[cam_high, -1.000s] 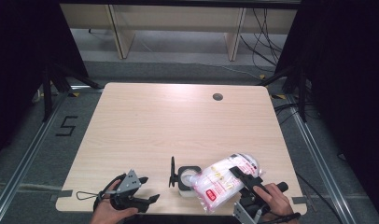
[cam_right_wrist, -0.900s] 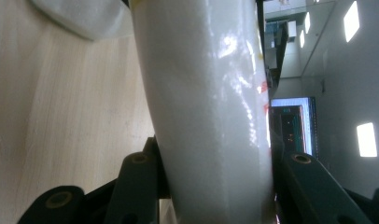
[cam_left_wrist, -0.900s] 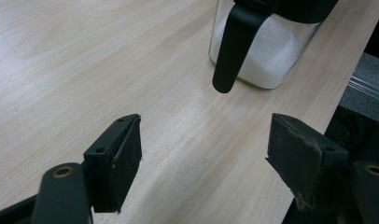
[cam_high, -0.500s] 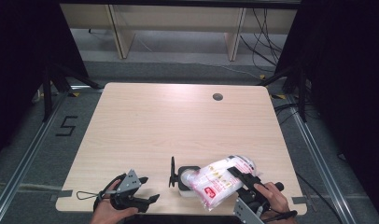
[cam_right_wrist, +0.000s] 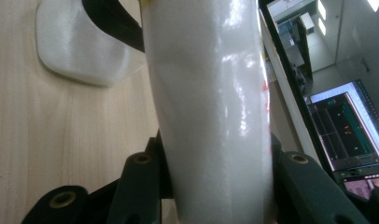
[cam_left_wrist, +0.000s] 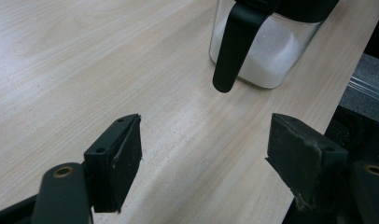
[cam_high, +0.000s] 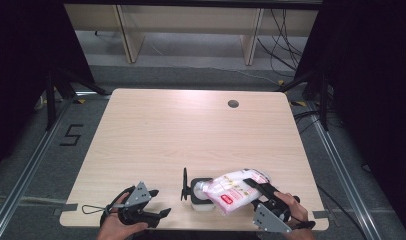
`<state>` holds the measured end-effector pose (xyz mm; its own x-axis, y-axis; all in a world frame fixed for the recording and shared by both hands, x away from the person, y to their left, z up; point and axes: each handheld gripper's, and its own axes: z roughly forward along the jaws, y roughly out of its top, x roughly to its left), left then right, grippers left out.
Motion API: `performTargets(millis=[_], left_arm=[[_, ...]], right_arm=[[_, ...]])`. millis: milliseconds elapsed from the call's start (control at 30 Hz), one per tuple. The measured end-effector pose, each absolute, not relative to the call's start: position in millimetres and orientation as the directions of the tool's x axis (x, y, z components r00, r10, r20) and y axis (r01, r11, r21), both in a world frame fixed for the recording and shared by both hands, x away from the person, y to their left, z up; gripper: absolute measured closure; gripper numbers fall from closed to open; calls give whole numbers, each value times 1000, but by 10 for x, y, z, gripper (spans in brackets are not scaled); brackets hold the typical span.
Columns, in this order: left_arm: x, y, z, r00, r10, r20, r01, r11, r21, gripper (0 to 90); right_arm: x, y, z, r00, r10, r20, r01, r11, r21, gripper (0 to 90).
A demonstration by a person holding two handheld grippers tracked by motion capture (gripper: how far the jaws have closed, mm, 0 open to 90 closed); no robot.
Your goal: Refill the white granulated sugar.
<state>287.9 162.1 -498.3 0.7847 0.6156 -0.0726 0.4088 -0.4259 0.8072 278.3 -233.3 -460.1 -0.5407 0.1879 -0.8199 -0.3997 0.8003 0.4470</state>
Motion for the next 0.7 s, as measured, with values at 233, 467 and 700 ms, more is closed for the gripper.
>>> performTargets(millis=[233, 467, 700], left_arm=[[2881, 1623, -4980, 786, 614, -73, 409, -428, 806, 259], [2878, 1628, -4977, 786, 614, -72, 413, -435, 800, 259], [2866, 1609, -4990, 772, 628, -95, 428, -404, 809, 259]], right_arm=[[2881, -2355, -4612, -609, 260, -749, -356, 755, 551, 647], [2959, -2364, -4643, -653, 313, -690, -314, 717, 622, 650], [3080, -2408, -4679, -695, 361, -622, -281, 659, 697, 652]])
